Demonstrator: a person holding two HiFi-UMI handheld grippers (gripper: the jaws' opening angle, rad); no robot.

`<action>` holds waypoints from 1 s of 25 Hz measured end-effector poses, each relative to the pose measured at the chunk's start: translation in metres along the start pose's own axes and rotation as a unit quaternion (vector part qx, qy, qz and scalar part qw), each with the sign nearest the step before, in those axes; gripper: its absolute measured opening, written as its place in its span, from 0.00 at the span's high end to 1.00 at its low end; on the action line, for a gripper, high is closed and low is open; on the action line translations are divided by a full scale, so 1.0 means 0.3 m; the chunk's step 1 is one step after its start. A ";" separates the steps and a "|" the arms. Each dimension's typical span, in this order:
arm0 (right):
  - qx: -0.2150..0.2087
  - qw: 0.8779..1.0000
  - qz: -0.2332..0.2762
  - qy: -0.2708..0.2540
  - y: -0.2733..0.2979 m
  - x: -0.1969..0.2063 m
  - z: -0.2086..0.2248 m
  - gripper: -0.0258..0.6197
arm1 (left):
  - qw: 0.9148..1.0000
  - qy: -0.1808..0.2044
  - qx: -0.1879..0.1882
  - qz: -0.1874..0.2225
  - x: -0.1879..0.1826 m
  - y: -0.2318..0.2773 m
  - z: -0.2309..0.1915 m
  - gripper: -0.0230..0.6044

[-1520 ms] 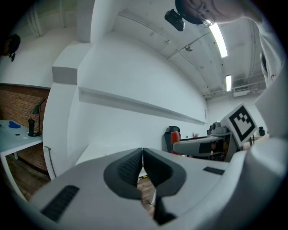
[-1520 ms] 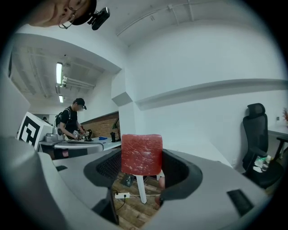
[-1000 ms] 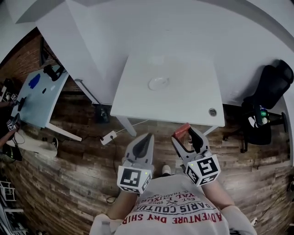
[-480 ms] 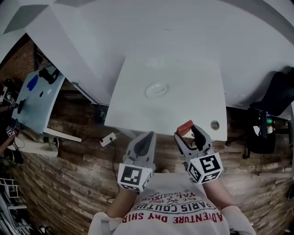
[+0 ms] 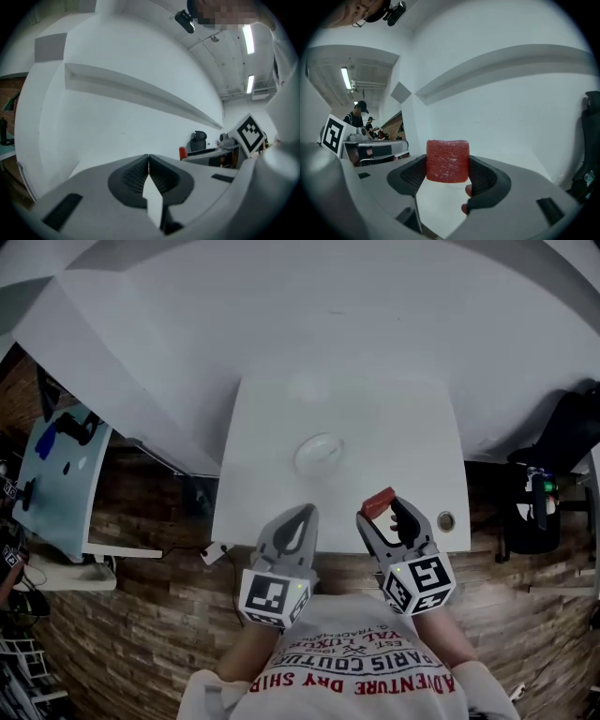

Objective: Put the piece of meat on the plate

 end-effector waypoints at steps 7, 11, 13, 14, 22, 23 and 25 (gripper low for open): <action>0.040 0.999 -0.022 0.025 0.282 -0.072 0.004 0.52 | 0.999 -0.002 0.032 -0.017 -0.082 0.174 -0.286 0.95; 0.057 0.997 -0.036 0.032 0.426 -0.096 -0.005 0.52 | 0.998 -0.004 0.046 -0.031 -0.104 0.251 -0.440 0.95; 0.064 0.996 -0.043 0.036 0.484 -0.103 -0.005 0.52 | 0.998 -0.005 0.052 -0.039 -0.111 0.286 -0.496 0.95; 0.066 0.996 -0.048 0.037 0.507 -0.104 -0.003 0.52 | 0.998 -0.007 0.055 -0.041 -0.113 0.302 -0.516 0.95; 0.053 0.991 -0.106 0.057 0.642 -0.047 0.045 0.52 | 0.996 -0.036 0.051 -0.069 -0.060 0.391 -0.587 0.95; 0.052 0.991 -0.114 0.053 0.660 -0.038 0.054 0.52 | 0.995 -0.039 0.046 -0.075 -0.049 0.401 -0.593 0.95; 0.047 0.989 -0.133 0.042 0.699 -0.012 0.069 0.52 | 0.995 -0.047 0.032 -0.086 -0.023 0.417 -0.606 0.95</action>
Point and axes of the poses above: the fingertips, and each gripper's own axes: y forward along the fingers, z to its right, x out of its underside, the point moved 10 cm from there along -y, backward along the fingers, and after that the axes turned 9 degrees about -y, right-handed, at the moved point
